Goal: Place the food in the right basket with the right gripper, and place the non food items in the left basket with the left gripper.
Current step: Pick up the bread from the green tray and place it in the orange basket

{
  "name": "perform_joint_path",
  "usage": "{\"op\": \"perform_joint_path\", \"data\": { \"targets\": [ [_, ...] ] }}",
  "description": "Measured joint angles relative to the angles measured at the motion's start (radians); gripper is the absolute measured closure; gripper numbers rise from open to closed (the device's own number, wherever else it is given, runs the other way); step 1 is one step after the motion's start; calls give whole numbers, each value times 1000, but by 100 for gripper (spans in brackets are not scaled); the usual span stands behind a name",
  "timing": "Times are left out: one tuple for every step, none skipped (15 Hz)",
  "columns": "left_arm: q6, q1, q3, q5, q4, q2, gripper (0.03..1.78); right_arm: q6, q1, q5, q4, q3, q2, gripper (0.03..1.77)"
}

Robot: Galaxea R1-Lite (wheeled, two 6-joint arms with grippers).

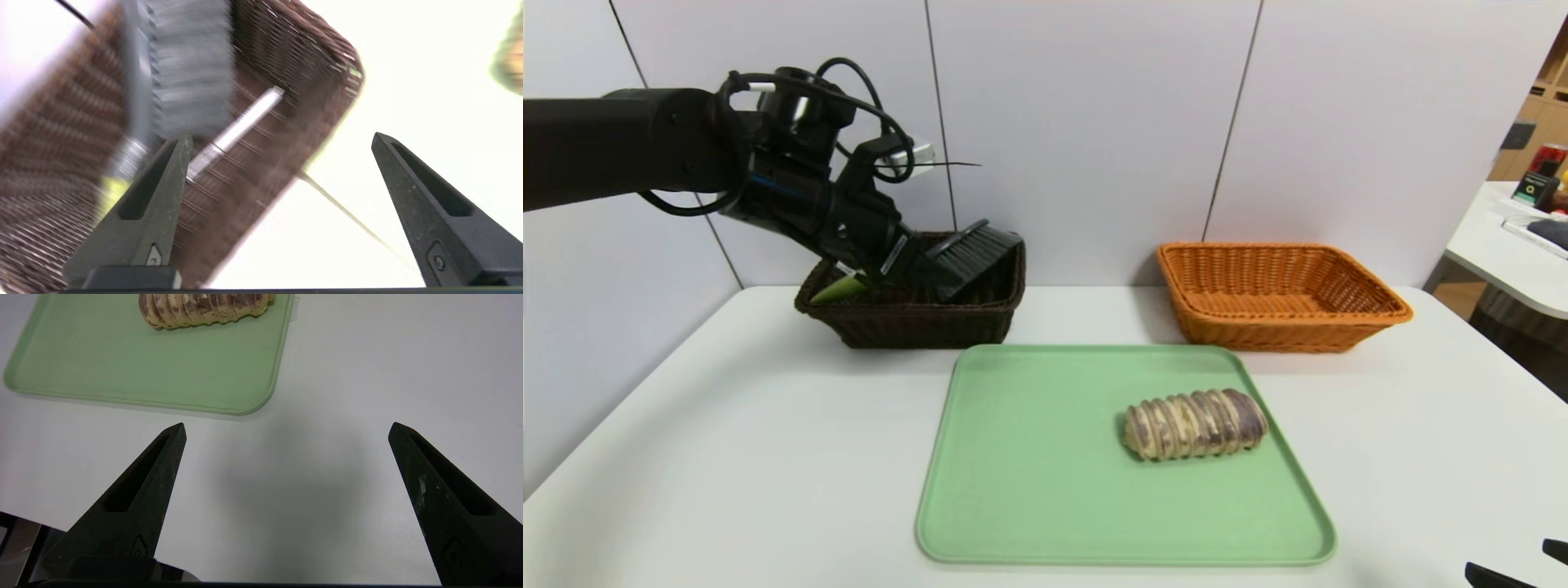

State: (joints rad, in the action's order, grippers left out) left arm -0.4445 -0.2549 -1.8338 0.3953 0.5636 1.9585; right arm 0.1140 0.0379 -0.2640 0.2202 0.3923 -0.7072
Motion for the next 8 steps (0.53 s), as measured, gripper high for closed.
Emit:
{"op": "perform_joint_path", "data": {
  "targets": [
    [29, -2, 43, 4, -2, -27, 23, 0, 0, -1, 0, 1, 0, 9],
    [49, -5, 85, 7, -5, -51, 22, 0, 1, -3, 0, 2, -1, 9],
    [76, -10, 142, 16, -6, -83, 20, -1, 4, -3, 0, 4, -2, 9],
    [93, -15, 201, 29, -7, -116, 19, -1, 9, -4, -1, 7, -3, 9],
    [103, -20, 270, 46, -8, -154, 18, -3, 11, -6, 0, 13, -6, 9],
    [107, -24, 338, 70, -11, -194, 17, -5, 13, -12, -1, 19, -11, 9],
    [109, -25, 400, 100, -19, -233, 16, -7, 13, -29, -1, 27, -17, 9],
    [110, -27, 456, 124, -27, -269, 16, -9, 14, -47, -2, 36, -23, 9]
  ]
}}
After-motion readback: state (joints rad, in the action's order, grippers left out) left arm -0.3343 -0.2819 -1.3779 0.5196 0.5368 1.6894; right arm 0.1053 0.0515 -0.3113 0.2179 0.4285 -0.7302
